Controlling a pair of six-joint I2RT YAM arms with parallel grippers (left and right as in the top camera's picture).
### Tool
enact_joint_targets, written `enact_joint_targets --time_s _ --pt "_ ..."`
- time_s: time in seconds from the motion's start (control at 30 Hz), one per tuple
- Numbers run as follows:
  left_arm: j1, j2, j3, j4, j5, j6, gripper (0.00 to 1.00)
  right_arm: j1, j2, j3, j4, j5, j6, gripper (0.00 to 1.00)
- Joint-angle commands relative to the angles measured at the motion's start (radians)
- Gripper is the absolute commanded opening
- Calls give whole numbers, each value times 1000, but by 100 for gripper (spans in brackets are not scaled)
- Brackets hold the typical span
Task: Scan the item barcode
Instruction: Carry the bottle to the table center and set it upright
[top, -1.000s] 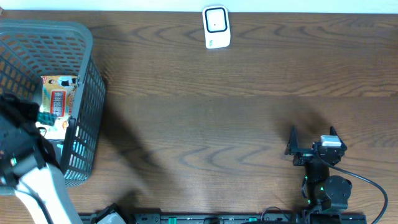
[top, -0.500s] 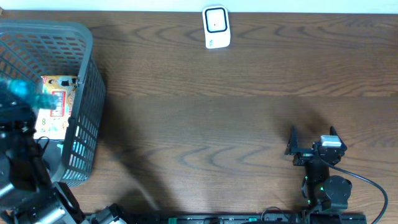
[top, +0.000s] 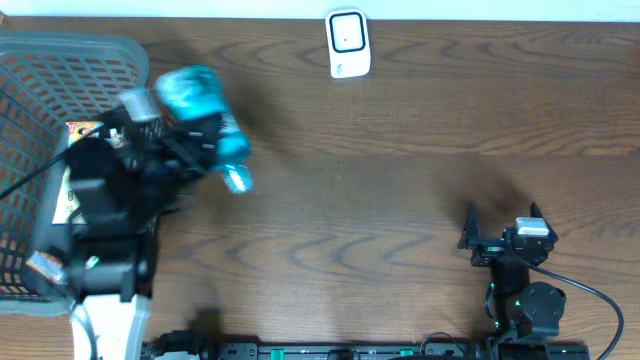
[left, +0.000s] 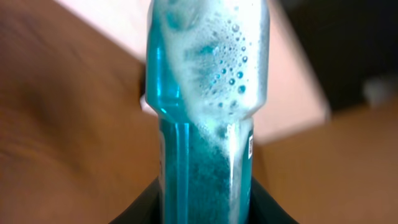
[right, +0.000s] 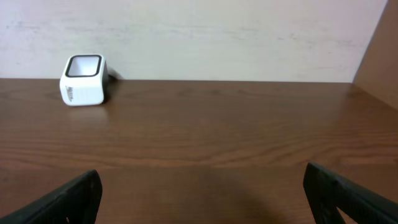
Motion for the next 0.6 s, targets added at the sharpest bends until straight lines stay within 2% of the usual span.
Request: enact_joint_targets --time_s 0.0,0.23,0.3,0.57 --pt "-162 90 14 -15 -77 137 21 -3 1 -2 -4 9 -8 99" --pt "-447 369 14 -2 -312 148 22 -3 1 -2 -4 9 -8 99" --pt "-492 436 14 16 -359 148 22 -3 1 -2 -4 9 -8 99" --pt "-636 743 14 118 -402 148 22 -3 1 -2 -4 9 -8 99"
